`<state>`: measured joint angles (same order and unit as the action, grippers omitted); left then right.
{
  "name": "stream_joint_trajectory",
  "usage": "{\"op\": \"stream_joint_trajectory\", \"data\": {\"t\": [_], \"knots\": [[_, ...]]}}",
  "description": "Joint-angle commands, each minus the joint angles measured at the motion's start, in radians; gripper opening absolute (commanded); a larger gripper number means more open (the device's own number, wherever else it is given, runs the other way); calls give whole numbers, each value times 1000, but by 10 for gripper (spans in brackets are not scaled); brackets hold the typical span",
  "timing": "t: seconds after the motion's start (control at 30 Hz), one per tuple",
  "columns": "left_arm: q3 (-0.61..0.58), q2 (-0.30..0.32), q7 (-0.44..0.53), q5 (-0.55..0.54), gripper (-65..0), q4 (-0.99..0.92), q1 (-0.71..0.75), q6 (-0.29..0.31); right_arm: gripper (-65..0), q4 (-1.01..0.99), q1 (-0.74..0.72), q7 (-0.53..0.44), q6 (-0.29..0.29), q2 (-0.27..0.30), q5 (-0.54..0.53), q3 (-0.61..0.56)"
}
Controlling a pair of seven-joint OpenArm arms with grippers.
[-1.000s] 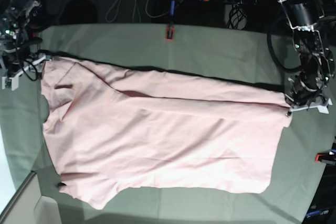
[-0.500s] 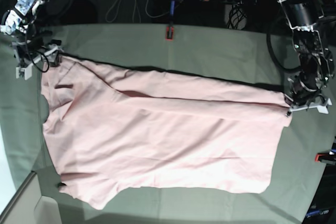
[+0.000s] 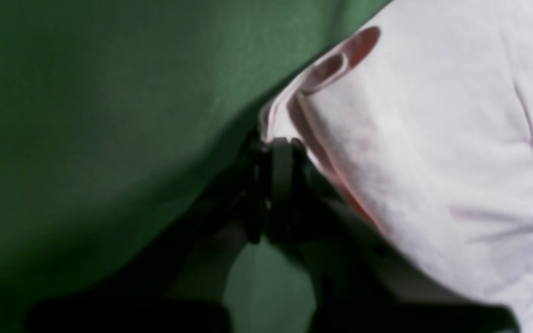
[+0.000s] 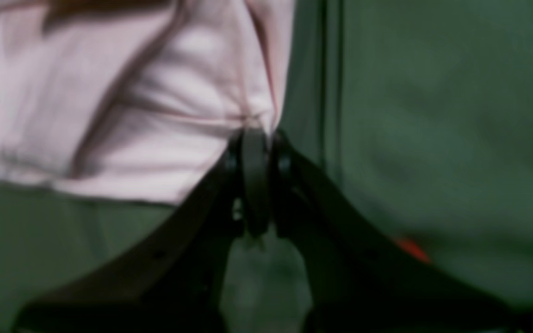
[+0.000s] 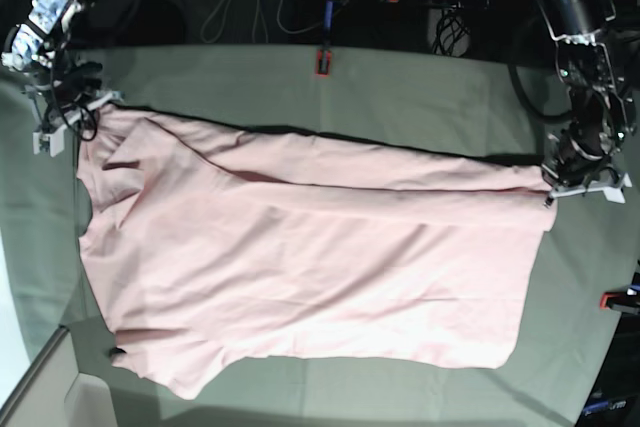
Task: Layout the t-shirt on the table in an organized manner, then fold the t-shirt properly
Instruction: 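Pull the folded edge taut with both grippers and release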
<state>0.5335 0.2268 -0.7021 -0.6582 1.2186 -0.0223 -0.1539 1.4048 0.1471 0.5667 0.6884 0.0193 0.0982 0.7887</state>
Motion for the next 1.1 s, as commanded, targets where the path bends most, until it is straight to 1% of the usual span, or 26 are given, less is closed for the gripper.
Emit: {"op": "stream_joint_trajectory", "data": {"t": [0.0, 0.1, 0.2, 0.3, 0.37, 0.43, 0.5, 0.6, 0.63, 0.77, 0.93, 1.0, 1.07], "knots": [[4, 18, 14, -2, -650, 48, -1, 1, -650, 54, 15, -3, 10, 17, 2, 7], [4, 18, 12, -2, -650, 131, 22, 1, -650, 169, 24, -3, 10, 18, 1, 7], [4, 39, 12, -2, -650, 226, 41, 1, -650, 275, 13, -3, 10, 24, 1, 7], [4, 52, 11, -2, -650, 252, 38, -5, -650, 330, -48, 6, 10, 29, 5, 5], [-2, 76, -17, -2, -650, 251, 11, -6, -650, 328, -120, 51, 10, 34, 10, 5], [3, 84, -95, 7, -650, 244, -47, -6, -650, 316, -180, 135, 10, 54, 53, 1], [3, 95, -202, 8, -650, 221, -95, -6, -650, 307, -214, 198, 10, 72, 99, -33], [6, 115, -327, -1, -650, 217, -127, -2, -650, 310, -198, 214, 10, 84, 127, -48], [6, 116, -342, -1, -650, 217, -127, 0, -650, 310, -179, 214, 10, 86, 120, -48], [6, 113, -314, 1, -650, 211, -98, 0, -650, 310, -122, 212, 10, 80, 119, -48], [6, 112, -255, 1, -650, 208, 8, 1, -650, 301, -25, 212, 10, 40, 119, -33], [6, 110, -219, -1, -649, 208, 60, 1, -650, 301, 12, 194, 10, 20, 119, -24], [6, 110, -181, -1, -649, 208, 112, 1, -650, 301, 46, 148, 10, 0, 119, -7]]}}
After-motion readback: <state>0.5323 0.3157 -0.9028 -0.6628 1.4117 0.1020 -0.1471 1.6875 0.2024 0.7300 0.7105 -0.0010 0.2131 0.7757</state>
